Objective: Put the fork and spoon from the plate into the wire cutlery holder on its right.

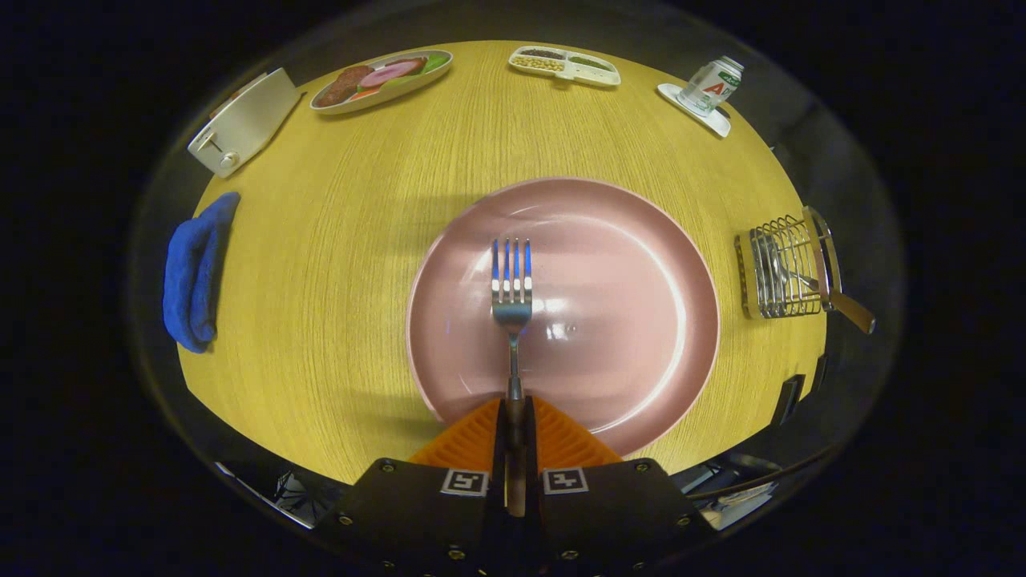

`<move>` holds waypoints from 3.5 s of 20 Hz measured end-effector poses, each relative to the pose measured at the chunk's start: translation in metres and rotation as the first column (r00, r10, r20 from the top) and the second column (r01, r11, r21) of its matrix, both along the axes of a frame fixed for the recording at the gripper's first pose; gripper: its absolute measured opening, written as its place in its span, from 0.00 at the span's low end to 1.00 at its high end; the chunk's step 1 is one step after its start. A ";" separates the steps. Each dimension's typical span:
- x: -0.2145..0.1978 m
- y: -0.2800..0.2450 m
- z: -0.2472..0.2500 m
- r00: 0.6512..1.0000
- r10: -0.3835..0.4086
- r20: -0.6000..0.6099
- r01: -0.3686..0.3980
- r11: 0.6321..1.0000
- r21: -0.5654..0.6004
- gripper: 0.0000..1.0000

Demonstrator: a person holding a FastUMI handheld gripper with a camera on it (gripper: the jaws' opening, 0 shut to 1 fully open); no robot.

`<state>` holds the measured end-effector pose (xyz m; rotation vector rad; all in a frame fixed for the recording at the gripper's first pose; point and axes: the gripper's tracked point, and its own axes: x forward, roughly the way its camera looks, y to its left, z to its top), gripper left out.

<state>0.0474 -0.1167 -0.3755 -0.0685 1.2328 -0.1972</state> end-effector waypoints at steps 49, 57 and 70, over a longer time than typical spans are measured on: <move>-0.050 -0.224 0.154 0.923 -0.375 0.087 0.385 0.903 -0.193 0.06; -0.041 -0.232 0.127 0.918 -0.394 -0.043 0.388 0.915 -0.111 0.05; -0.023 -0.229 0.135 0.930 -0.357 -0.088 0.350 0.933 -0.087 0.16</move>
